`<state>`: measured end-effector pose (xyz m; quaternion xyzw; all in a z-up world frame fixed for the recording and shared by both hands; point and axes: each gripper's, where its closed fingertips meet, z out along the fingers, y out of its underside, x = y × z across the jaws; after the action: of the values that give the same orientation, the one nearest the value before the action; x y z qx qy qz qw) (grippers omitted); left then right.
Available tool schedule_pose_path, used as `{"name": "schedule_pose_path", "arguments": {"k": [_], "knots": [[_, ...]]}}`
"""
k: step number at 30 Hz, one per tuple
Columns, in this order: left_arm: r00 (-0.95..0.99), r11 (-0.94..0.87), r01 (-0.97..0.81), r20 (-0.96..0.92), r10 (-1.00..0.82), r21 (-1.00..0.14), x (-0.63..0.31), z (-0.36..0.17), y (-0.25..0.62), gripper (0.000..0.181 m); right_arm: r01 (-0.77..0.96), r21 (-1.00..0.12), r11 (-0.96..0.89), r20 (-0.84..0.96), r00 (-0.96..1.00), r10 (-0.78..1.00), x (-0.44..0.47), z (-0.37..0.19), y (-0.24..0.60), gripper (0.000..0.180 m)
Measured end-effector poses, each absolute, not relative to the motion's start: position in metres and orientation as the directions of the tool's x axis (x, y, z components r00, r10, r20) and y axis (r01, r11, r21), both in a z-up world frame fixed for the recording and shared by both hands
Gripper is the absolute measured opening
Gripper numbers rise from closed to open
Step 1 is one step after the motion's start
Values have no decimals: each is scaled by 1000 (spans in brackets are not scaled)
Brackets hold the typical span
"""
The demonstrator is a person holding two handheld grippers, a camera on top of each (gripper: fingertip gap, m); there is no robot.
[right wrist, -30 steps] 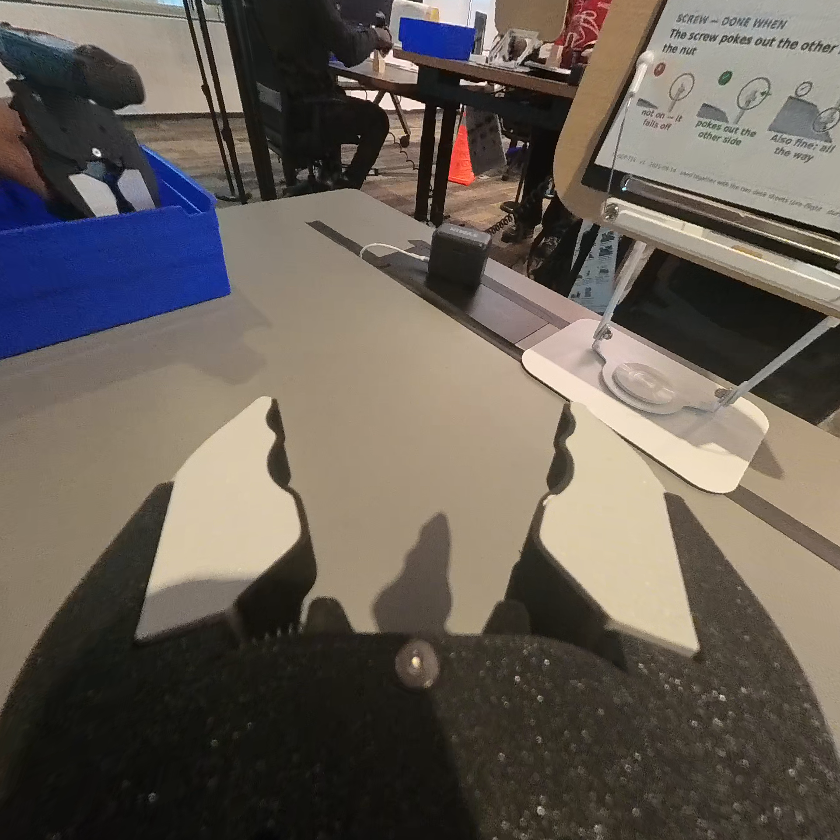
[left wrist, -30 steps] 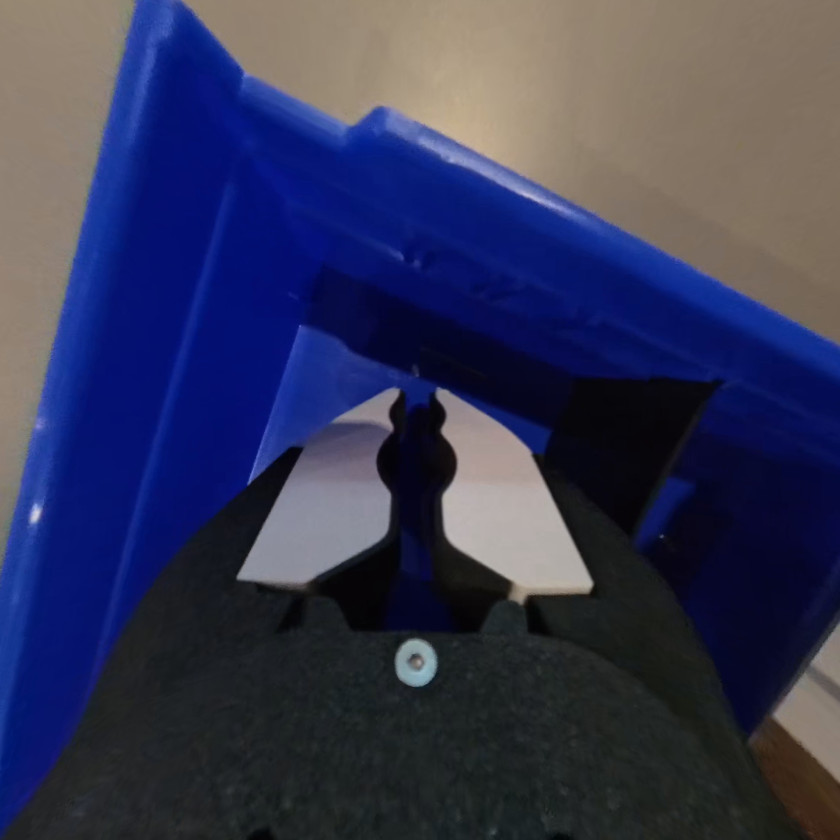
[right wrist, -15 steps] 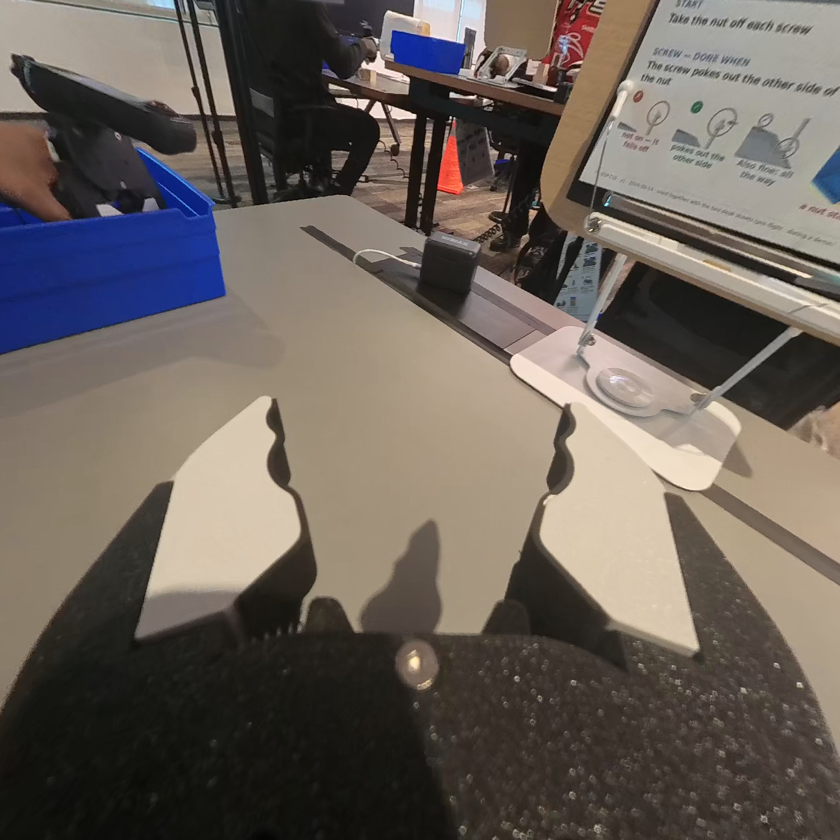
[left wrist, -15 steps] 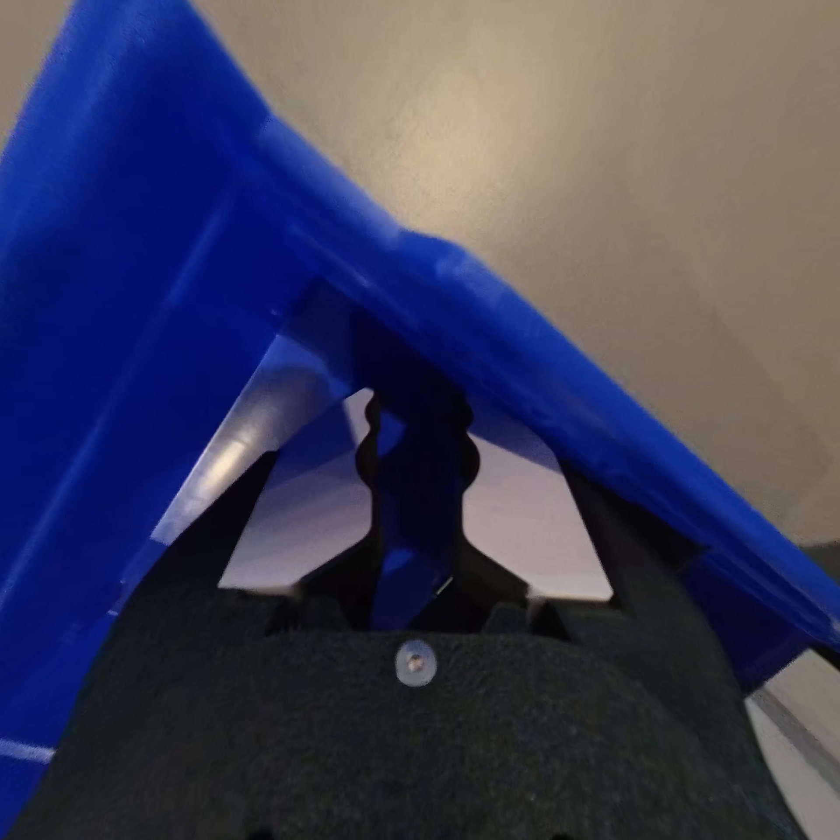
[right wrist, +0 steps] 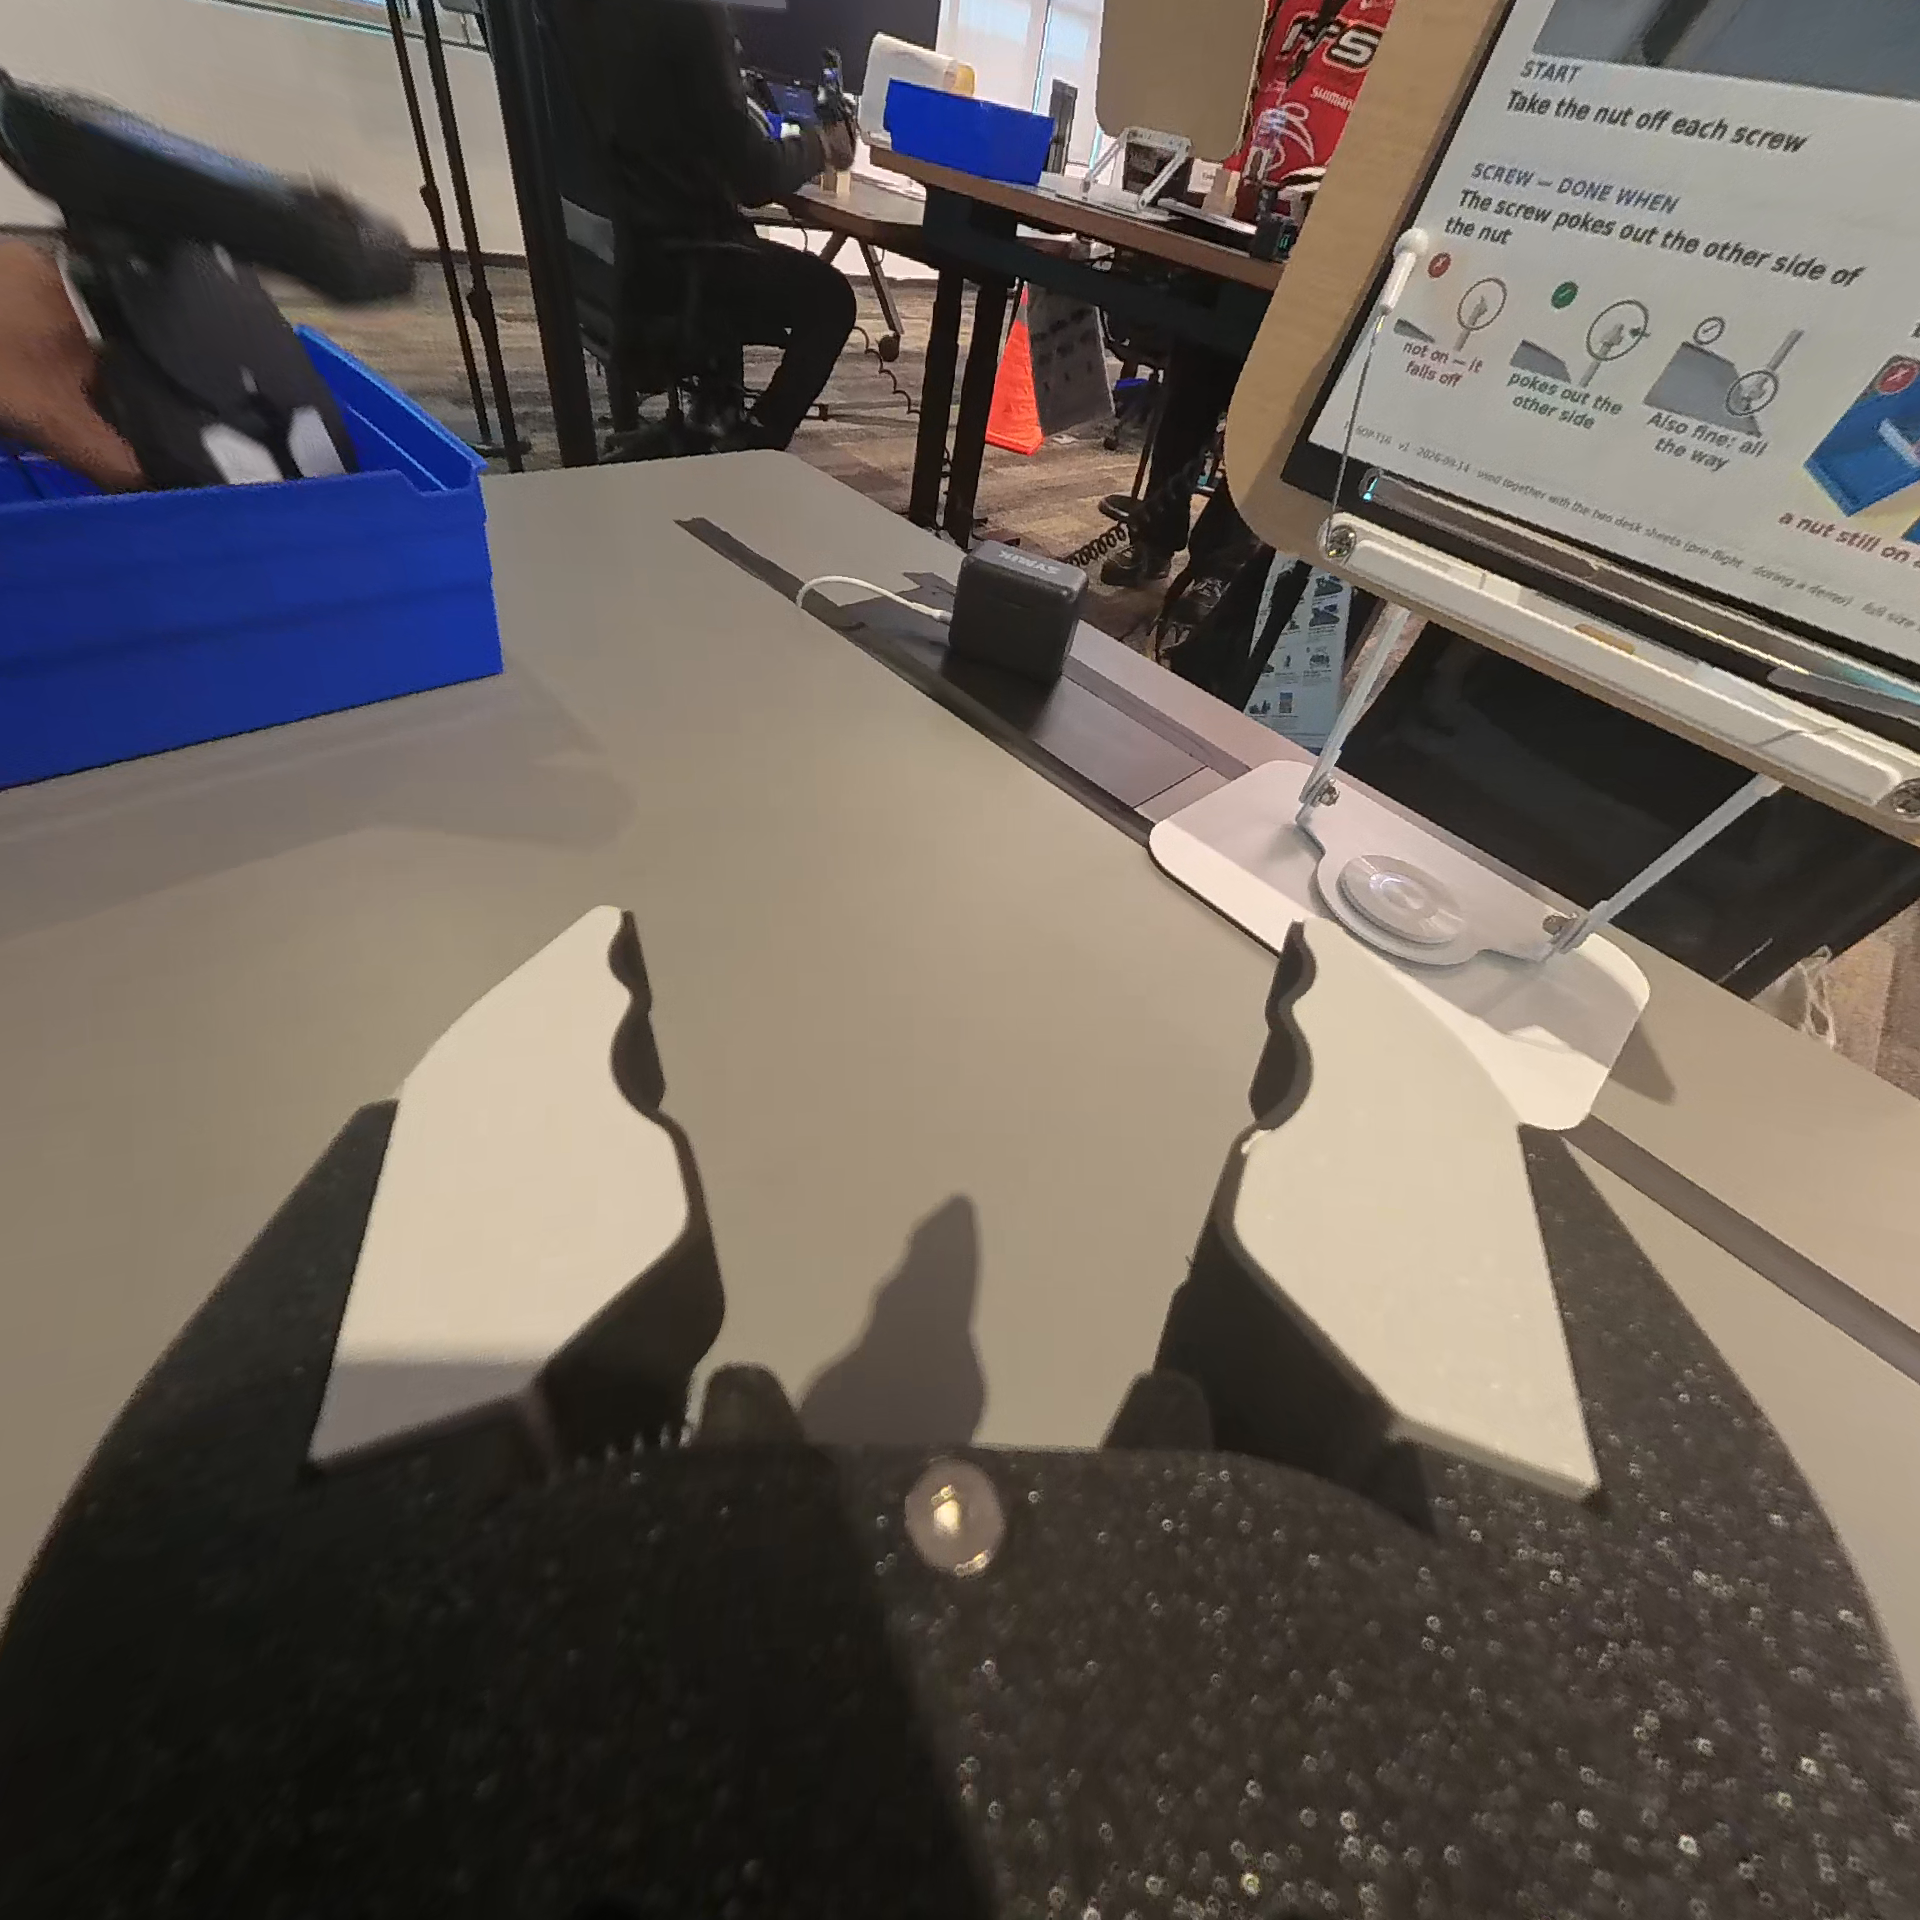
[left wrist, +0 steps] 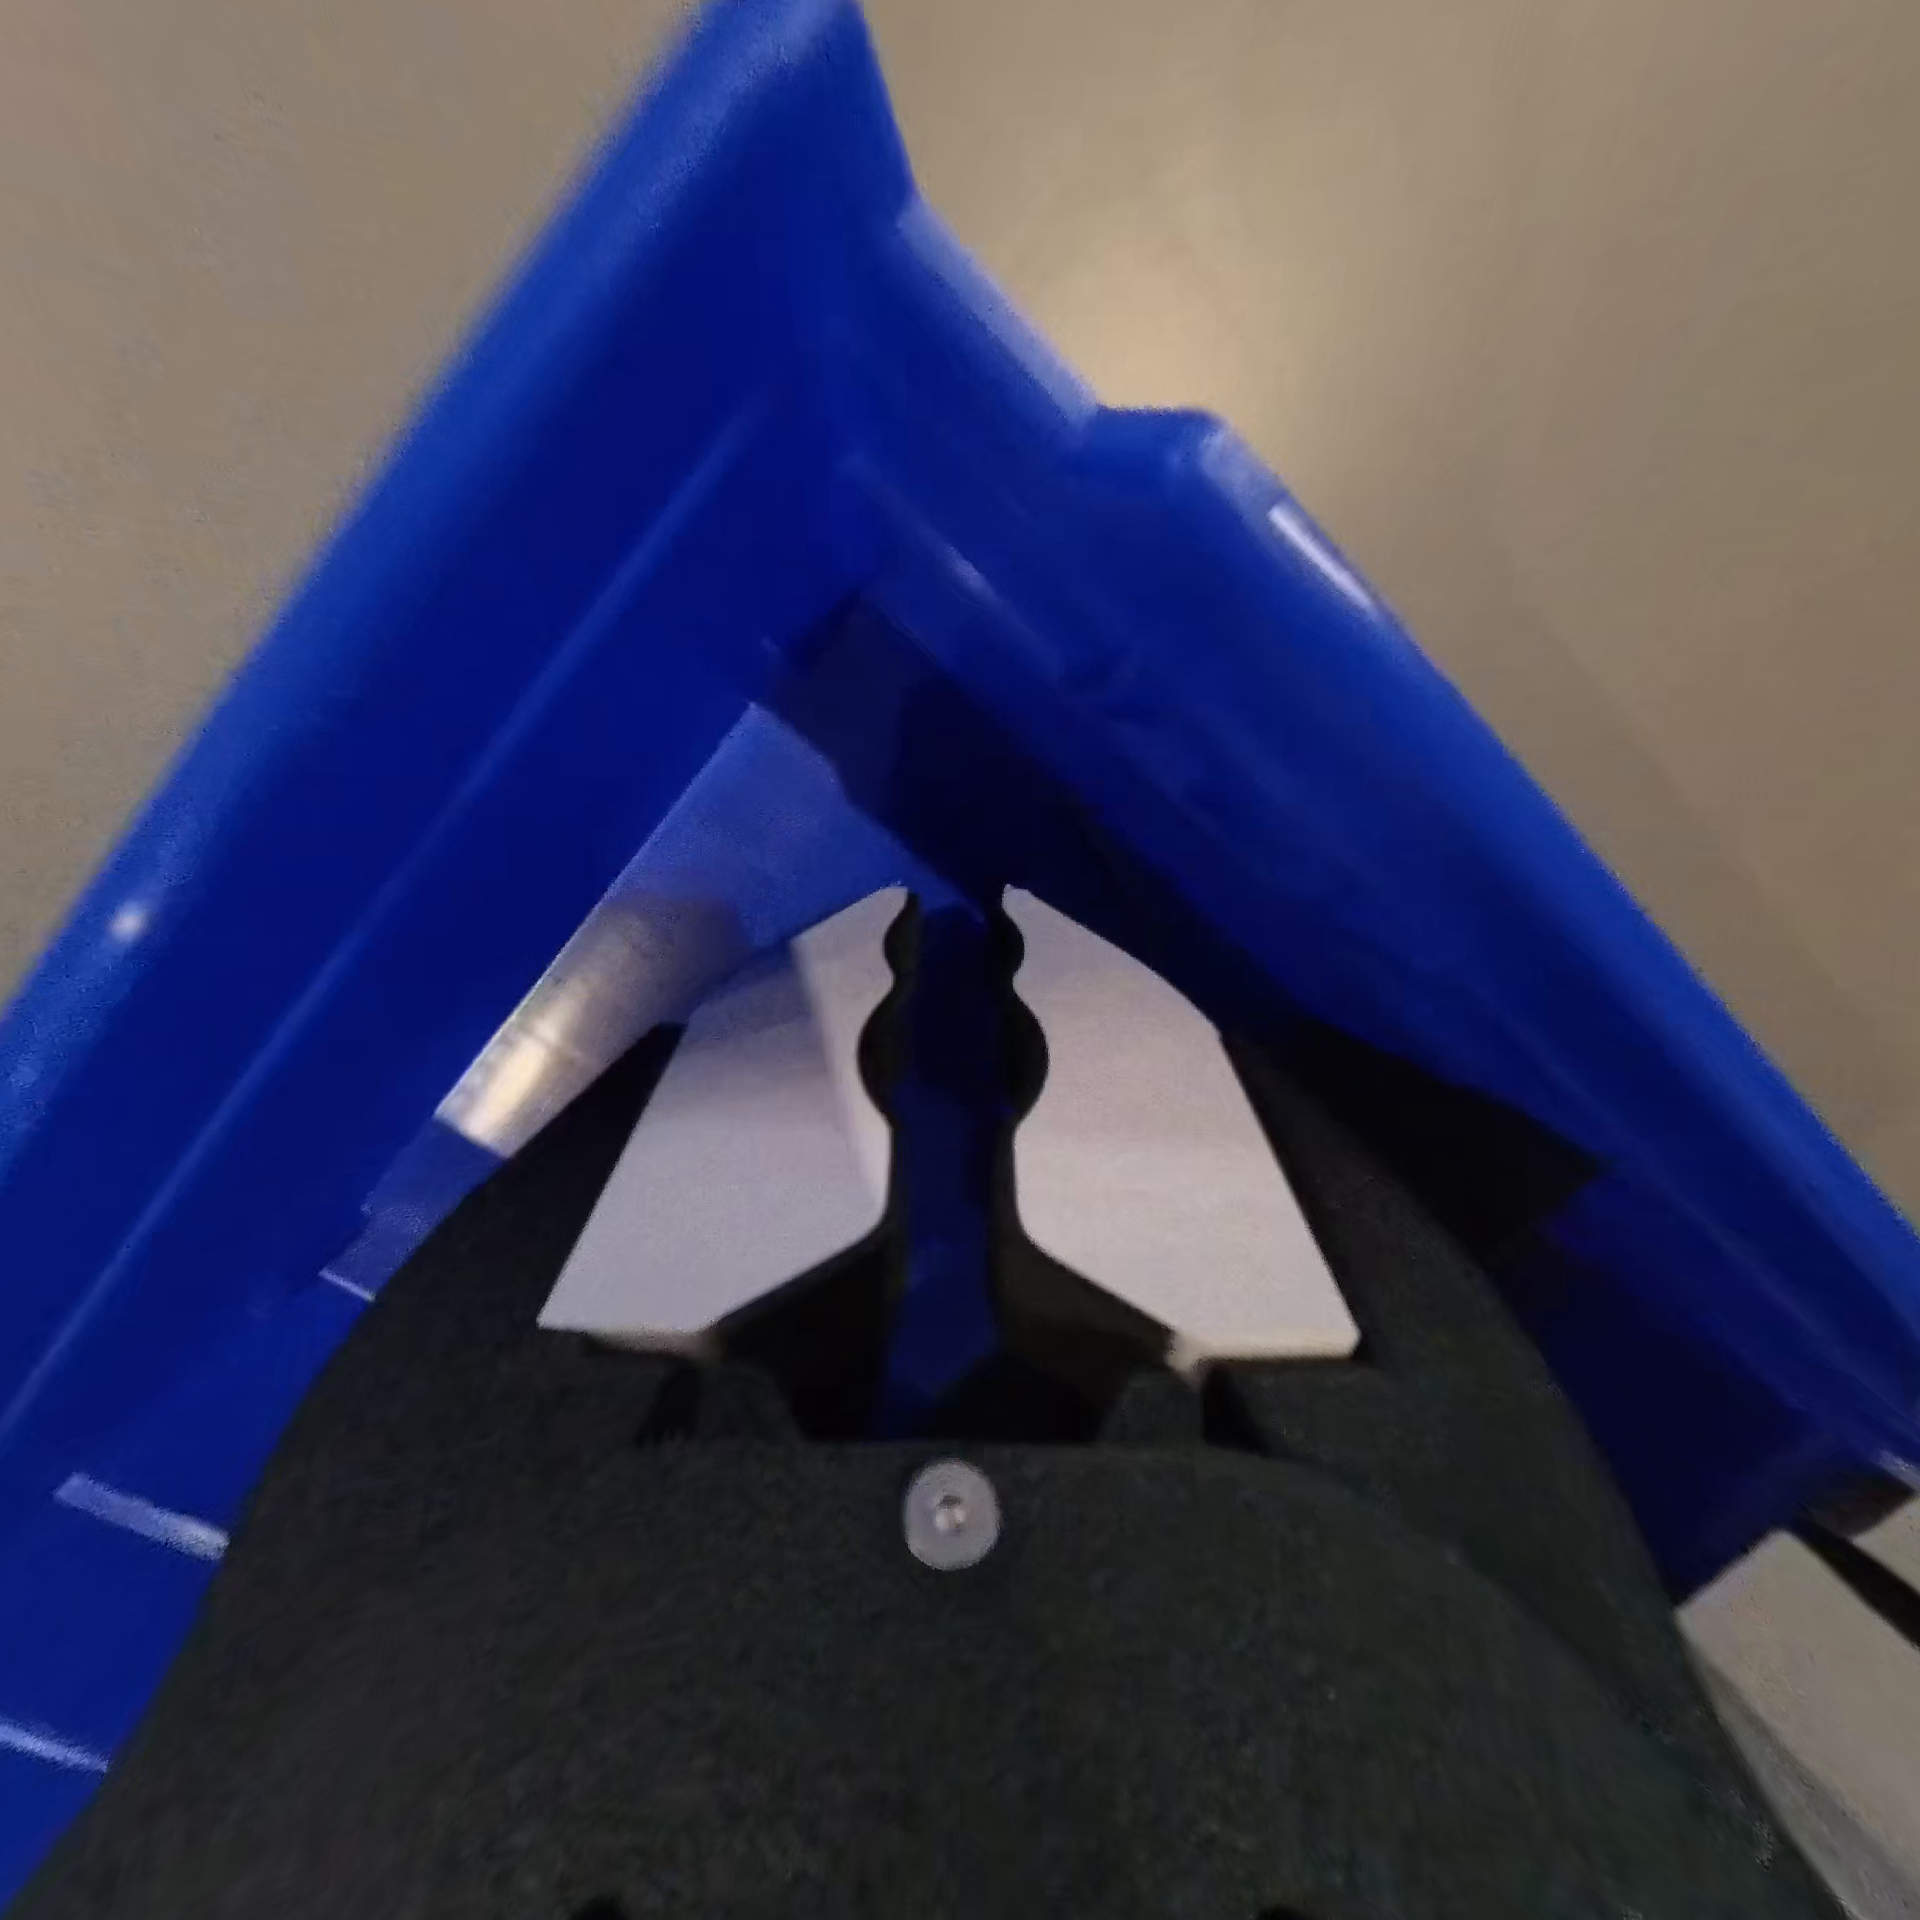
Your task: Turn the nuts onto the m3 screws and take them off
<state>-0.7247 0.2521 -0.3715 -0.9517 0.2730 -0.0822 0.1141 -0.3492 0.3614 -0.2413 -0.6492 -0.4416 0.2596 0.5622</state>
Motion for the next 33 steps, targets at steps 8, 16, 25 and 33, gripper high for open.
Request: {"name": "schedule_pose_path", "arguments": {"k": [8,16,25,33], "knots": [[884,-796,-313,147,-443,-518,-759,-287,246,16,288,-957,27,160,451,878,-354,-238,359,112],[980,-846,-91,102,-168,-525,-848,-262,210,35,276,-961,25,149,441,885,-352,-236,349,111],[980,-905,68,199,-18,-420,-874,-278,195,44,244,-969,37,150,465,873,-333,-223,340,111],[983,-937,53,185,-13,-346,-870,-297,195,34,232,-972,33,143,478,867,-323,-222,340,111]]}}
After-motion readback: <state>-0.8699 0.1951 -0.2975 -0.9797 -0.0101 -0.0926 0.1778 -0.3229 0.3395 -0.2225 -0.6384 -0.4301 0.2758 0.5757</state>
